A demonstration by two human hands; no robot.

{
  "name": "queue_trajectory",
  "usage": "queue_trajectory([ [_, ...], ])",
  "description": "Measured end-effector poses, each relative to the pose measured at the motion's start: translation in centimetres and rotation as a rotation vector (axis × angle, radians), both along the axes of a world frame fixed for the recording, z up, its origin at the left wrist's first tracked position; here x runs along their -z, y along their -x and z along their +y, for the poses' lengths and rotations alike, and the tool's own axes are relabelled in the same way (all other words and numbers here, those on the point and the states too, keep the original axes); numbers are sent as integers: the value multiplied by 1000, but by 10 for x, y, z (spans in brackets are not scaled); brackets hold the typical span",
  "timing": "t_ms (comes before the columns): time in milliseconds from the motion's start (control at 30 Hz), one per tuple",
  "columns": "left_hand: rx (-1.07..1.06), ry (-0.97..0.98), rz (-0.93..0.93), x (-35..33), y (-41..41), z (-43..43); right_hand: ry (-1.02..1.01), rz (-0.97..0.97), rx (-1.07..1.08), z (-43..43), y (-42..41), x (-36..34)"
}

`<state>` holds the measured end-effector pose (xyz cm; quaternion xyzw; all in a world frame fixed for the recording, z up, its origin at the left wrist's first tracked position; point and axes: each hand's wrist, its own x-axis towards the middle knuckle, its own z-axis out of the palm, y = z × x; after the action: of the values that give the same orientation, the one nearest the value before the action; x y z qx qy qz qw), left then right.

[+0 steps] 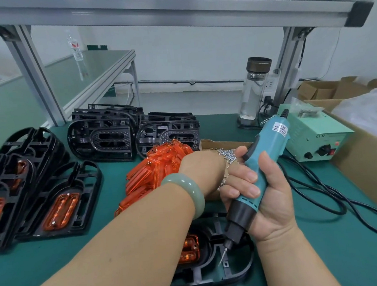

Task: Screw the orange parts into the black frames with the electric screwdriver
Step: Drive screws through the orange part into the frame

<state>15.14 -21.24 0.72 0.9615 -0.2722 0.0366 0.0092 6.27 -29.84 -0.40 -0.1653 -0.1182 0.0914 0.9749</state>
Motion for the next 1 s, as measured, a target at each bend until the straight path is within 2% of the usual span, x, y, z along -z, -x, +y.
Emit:
queue_trajectory([
  [200,-3,190,3,-1,-2,9,9,-7,-8,2,1,-1],
  [333,-28,410,224,-6,-2,12,-35,-19,-51,2,1,-1],
  [467,-103,591,303,-10,3,14,-17,-18,-39,2,0,0],
  [633,-52,549,248,-15,11,17,32,-23,1,2,0,3],
  [733,117,406,120,-20,19,25,19,-2,12,0,0,3],
  [800,226,376,60,-21,24,31,4,3,13,-1,0,2],
  [900,298,544,126,-18,34,40,-4,4,-8,2,1,1],
  [1000,244,853,234,-16,45,44,-57,-40,-89,7,4,1],
])
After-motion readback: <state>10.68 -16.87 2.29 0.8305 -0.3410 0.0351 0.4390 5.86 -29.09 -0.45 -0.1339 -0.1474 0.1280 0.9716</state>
